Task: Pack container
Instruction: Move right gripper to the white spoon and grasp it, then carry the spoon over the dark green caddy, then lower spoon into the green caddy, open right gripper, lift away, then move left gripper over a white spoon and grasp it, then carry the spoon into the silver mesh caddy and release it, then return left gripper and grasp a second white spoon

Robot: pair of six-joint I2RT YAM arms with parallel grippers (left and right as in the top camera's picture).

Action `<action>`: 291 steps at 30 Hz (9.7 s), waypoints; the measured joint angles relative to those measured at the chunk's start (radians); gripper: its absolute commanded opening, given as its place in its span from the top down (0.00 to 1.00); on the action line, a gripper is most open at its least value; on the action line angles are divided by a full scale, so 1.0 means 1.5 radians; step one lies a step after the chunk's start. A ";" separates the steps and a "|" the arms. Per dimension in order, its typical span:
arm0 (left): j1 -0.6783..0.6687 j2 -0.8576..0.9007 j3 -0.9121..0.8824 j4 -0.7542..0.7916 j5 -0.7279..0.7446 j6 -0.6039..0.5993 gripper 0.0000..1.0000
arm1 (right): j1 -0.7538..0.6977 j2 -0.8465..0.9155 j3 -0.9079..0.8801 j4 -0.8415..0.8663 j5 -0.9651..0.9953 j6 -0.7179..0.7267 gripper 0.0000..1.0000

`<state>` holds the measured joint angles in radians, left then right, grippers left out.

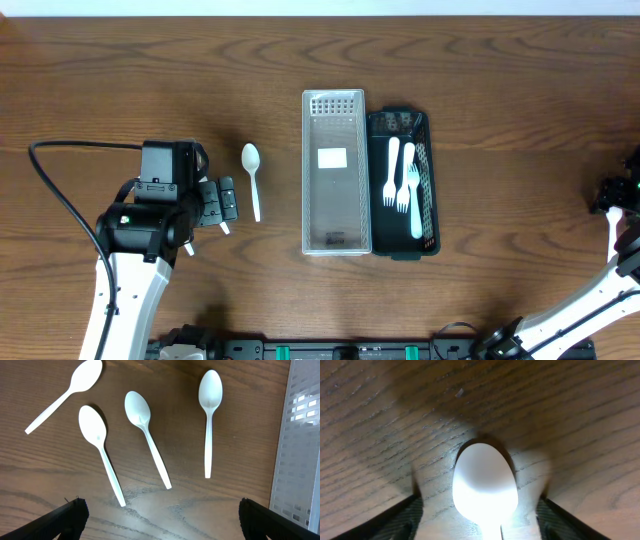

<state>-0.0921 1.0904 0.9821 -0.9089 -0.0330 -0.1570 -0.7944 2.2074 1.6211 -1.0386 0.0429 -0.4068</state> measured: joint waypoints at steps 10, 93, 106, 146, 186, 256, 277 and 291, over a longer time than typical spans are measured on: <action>0.000 0.000 0.000 0.000 0.000 0.000 0.02 | 0.000 0.000 0.000 0.008 -0.003 -0.003 0.52; 0.000 0.000 0.000 -0.004 0.000 0.000 0.02 | 0.770 -0.142 -0.001 -0.086 -0.073 0.504 0.55; 0.000 0.000 0.000 -0.009 0.000 0.000 0.02 | 0.734 -0.212 0.220 -0.163 -0.071 0.417 0.01; -0.059 0.513 0.213 0.069 0.036 -0.058 0.02 | 0.423 -0.307 -0.047 -0.099 -0.069 0.364 0.01; -0.059 0.607 0.211 0.110 0.068 -0.067 0.74 | 0.423 -0.307 -0.047 -0.100 -0.069 0.364 0.01; -0.072 0.228 0.324 -0.152 -0.053 -0.090 0.02 | 0.423 -0.307 -0.047 -0.097 -0.069 0.357 0.01; 0.126 0.447 0.167 0.024 0.041 -0.105 0.02 | 0.423 -0.307 -0.047 -0.097 -0.077 0.357 0.01; 0.125 0.571 0.167 0.056 0.074 -0.100 0.01 | 0.423 -0.307 -0.047 -0.097 -0.077 0.357 0.01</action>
<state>0.0956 1.9472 1.2327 -0.8249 0.0776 -0.3065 -0.1596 1.7466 1.5505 -1.1835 -0.0727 0.1280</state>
